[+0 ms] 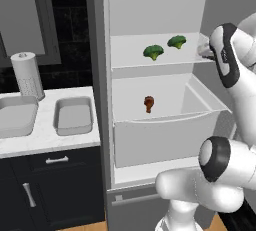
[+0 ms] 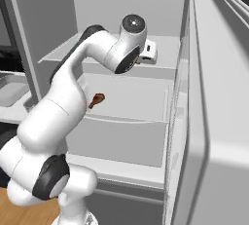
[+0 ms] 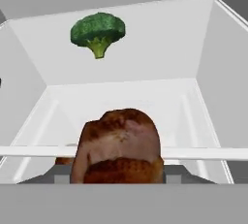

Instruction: Place one broccoli and one chicken drumstick in each tupperware on the nearby counter, to pack two identical lunches.

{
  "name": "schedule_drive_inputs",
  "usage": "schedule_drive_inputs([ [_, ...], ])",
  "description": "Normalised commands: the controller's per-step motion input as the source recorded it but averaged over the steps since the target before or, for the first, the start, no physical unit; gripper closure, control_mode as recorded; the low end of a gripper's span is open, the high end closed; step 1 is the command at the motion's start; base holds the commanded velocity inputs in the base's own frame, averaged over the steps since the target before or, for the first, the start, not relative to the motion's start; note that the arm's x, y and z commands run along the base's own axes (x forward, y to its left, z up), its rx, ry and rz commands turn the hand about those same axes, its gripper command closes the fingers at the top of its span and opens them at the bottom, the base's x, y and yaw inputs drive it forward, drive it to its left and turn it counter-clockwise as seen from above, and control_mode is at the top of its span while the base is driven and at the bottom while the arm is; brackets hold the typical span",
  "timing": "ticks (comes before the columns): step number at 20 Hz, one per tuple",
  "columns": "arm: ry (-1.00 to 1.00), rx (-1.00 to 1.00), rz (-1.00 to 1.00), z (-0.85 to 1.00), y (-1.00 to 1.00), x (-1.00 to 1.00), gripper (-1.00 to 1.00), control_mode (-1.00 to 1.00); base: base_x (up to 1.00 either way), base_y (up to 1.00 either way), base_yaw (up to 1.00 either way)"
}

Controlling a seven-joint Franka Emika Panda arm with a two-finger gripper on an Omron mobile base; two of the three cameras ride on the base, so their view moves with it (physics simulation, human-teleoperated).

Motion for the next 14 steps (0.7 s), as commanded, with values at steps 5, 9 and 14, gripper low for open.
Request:
schedule_drive_inputs([
  [5, 0.09, -0.20, -0.02, -0.26, 0.87, -1.00, 1.00, -1.00, 0.00, 0.00, 0.00],
  [9, 0.01, -0.16, -0.14, -0.70, 0.61, -1.00, 1.00, -1.00, 0.00, 0.00, 0.00],
  [14, 0.00, 0.02, -0.09, -0.39, 0.35, -1.00, 1.00, -1.00, 0.00, 0.00, 0.00],
])
